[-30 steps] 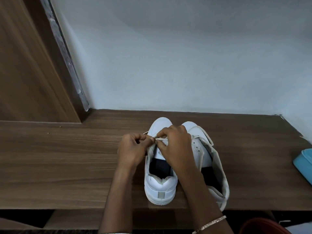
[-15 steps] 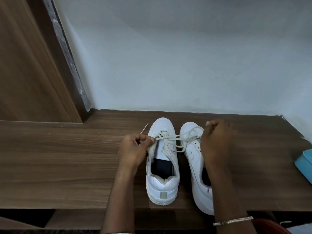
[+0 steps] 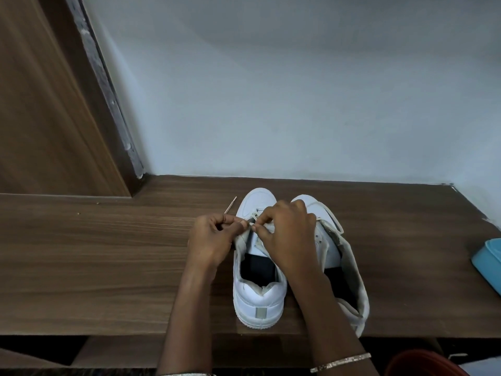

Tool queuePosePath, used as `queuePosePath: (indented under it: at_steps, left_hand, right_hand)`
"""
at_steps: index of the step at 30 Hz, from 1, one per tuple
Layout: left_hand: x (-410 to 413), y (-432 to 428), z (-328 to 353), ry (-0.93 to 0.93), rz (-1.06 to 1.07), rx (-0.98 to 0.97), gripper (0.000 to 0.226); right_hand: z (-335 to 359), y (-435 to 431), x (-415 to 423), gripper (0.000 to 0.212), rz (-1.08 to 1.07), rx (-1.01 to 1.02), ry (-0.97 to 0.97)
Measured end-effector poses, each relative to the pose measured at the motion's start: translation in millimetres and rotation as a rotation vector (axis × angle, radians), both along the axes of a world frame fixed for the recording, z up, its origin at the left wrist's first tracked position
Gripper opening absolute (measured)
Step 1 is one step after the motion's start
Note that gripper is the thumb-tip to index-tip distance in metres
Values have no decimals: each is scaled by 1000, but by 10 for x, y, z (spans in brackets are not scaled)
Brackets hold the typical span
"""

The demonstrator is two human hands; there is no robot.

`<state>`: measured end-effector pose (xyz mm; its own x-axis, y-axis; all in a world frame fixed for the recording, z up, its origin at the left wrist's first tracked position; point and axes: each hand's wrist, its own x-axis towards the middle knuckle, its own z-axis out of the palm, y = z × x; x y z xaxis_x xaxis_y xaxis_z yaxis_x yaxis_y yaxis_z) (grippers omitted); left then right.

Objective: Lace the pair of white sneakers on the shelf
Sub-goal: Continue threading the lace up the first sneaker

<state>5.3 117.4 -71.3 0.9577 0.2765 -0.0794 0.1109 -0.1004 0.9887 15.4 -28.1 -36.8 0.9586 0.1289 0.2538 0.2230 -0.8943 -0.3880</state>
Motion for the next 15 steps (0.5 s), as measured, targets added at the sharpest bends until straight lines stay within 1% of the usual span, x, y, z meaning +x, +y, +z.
queuePosePath:
  at_steps: [3,5,7,9,13,15]
  left_hand:
    - [2,2,-13,1,10,-7,7]
    - [8,2,-18,0,22,-10,5]
    - [10,-3,-16,5,35,-22,7]
    - [11,-5,-15,12,36,-31,7]
    - [14,-9,-19,19,36,-44,8]
    - [17,-10,-22,19,38,-36,7]
  right_hand:
    - [-14,20,-21,14,-4,-61,-25]
    - [-7,8,-27,9,-58,-48,-52]
    - [50,-76,-9,4,-170,48,-95]
    - [109,-232,37,5,-282,147,-152]
    - [124,-479,96,5,-415,218,-88]
    - [122,-510,98,5,-490,285,-110]
